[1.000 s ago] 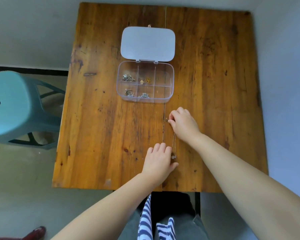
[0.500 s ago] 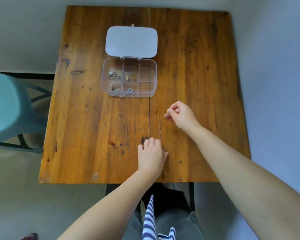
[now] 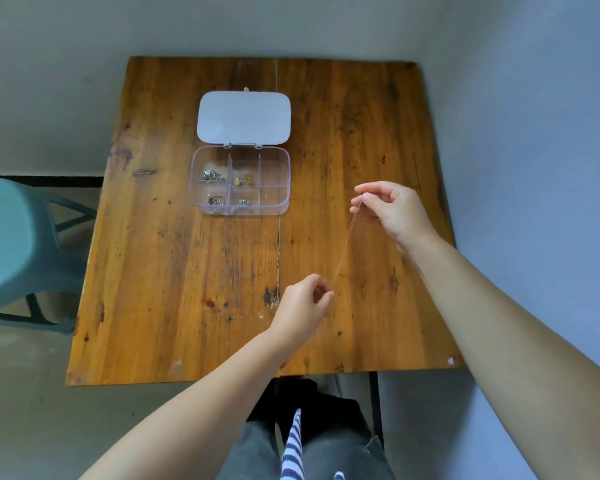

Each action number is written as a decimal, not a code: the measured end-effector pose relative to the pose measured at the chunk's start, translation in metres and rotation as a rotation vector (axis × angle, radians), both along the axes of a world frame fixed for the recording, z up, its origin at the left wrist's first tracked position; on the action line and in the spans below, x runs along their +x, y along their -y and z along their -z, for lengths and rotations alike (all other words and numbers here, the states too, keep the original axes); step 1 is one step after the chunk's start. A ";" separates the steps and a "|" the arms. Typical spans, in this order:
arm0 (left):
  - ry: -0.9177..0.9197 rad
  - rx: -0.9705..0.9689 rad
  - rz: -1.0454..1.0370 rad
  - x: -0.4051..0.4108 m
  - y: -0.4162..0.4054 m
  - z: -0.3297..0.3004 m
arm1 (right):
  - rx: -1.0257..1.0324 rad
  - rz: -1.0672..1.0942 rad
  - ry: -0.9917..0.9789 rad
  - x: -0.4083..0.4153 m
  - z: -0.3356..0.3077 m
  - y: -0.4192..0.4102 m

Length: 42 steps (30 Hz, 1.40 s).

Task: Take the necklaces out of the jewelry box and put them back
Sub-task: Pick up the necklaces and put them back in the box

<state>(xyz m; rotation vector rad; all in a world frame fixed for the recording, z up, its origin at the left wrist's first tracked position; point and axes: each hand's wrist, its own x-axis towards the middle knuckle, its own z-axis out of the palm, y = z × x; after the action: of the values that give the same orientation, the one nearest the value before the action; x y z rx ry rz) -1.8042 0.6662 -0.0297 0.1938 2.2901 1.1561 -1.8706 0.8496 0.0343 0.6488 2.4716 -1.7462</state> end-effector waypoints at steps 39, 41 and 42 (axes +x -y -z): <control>-0.492 -0.246 0.474 -0.028 -0.063 0.044 | 0.537 -0.446 0.220 -0.053 0.059 -0.078; -0.529 -0.238 0.431 -0.047 -0.041 0.031 | 0.550 -0.433 0.205 -0.061 0.048 -0.071; -0.543 -0.231 0.395 -0.059 -0.029 0.023 | 0.543 -0.431 0.196 -0.066 0.044 -0.065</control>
<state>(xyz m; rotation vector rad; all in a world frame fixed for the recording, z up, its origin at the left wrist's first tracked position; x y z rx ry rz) -1.8636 0.6948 -0.0528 0.9193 2.6484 0.6818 -1.9367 0.9142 -0.0094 0.2513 2.6800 -0.8297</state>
